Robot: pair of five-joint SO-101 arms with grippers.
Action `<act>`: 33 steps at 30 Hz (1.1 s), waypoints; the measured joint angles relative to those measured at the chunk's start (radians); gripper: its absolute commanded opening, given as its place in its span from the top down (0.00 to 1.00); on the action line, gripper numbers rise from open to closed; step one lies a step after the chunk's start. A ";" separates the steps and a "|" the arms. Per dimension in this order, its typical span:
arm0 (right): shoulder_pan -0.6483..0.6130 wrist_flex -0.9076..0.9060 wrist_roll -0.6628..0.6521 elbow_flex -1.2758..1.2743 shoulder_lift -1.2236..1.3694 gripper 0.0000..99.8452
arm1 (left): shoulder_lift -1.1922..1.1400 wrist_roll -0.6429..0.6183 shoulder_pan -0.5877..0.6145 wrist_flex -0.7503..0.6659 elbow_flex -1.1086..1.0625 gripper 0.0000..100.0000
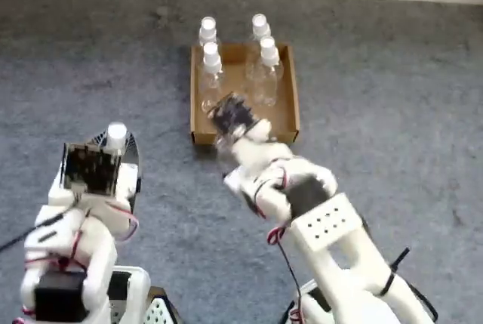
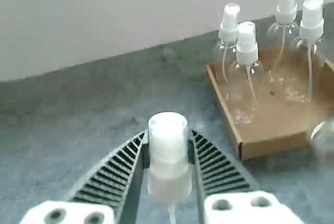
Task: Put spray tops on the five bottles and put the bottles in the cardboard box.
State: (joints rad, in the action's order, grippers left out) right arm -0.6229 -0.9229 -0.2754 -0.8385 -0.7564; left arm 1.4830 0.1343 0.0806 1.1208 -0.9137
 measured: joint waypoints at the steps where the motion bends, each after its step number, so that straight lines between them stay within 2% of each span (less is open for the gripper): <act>1: -0.014 0.025 0.000 -0.037 -0.008 1.00 | -0.049 -0.025 0.000 -0.018 0.037 1.00; 4: -0.028 0.075 0.000 -0.106 -0.020 1.00 | -0.149 -0.120 0.002 -0.104 0.126 1.00; 11: -0.041 0.101 0.011 -0.121 -0.026 1.00 | -0.172 -0.351 0.002 -0.324 0.158 1.00; 14: -0.104 0.121 0.069 -0.121 -0.026 1.00 | -0.172 -0.451 0.002 -0.350 0.158 1.00; 19: -0.215 0.353 0.103 -0.175 -0.028 1.00 | -0.172 -0.615 0.002 -0.354 0.158 1.00; 24: -0.221 0.479 0.103 -0.267 -0.028 1.00 | -0.132 -0.651 0.011 -0.358 0.120 1.00; 28: -0.224 0.508 0.103 -0.281 -0.028 1.00 | -0.021 -0.651 0.017 -0.361 0.025 0.99; 33: -0.242 0.516 0.103 -0.281 -0.028 1.00 | 0.057 -0.651 0.021 -0.482 -0.126 0.99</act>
State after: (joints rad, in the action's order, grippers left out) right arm -0.8654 -0.4074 -0.1726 -1.1193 -0.7841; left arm 1.5397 -0.5163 0.1020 0.6391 -1.0395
